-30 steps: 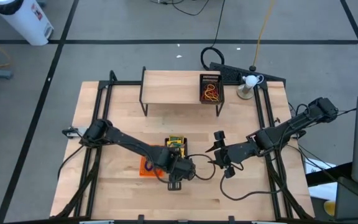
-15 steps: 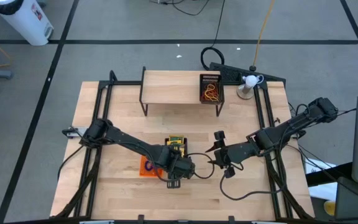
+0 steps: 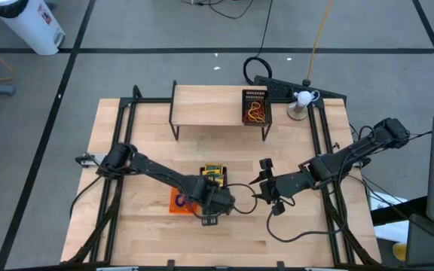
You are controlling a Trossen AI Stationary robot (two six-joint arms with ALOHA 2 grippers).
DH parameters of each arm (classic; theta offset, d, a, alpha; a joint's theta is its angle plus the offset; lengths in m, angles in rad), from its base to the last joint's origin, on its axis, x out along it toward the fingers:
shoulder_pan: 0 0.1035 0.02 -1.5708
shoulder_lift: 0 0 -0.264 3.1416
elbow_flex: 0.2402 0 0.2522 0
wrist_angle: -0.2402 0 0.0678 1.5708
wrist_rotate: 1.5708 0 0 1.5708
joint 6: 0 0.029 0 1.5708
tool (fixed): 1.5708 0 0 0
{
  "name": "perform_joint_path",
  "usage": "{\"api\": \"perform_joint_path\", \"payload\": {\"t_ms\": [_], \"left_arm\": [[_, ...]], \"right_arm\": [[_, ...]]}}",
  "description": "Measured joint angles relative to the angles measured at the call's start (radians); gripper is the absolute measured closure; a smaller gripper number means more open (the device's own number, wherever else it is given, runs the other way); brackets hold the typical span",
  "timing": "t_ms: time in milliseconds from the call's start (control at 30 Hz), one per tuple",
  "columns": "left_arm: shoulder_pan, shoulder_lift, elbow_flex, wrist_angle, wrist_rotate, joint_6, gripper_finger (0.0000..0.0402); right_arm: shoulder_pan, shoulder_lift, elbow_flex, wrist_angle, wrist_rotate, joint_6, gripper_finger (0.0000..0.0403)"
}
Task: Pick & Place Office Desk Supplies
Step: Put the black bin on the shelf
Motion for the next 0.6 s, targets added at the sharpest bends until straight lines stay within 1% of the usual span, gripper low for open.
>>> {"api": "perform_joint_path", "payload": {"t_ms": [133, 400, 600], "left_arm": [[0.007, 0.0, -0.006, 0.046, 0.007, 0.0, 0.0231], [0.011, 0.0, -0.006, 0.079, 0.009, 0.006, 0.0231], [0.011, 0.013, -0.006, 0.082, 0.05, -0.001, 0.0231]], "right_arm": [[0.0, 0.0, 0.0, 0.0, 0.0, 0.0, 0.022], [0.0, 0.0, 0.0, 0.0, 0.0, 0.0, 0.022], [0.0, 0.0, 0.0, 0.0, 0.0, 0.001, 0.022]]}}
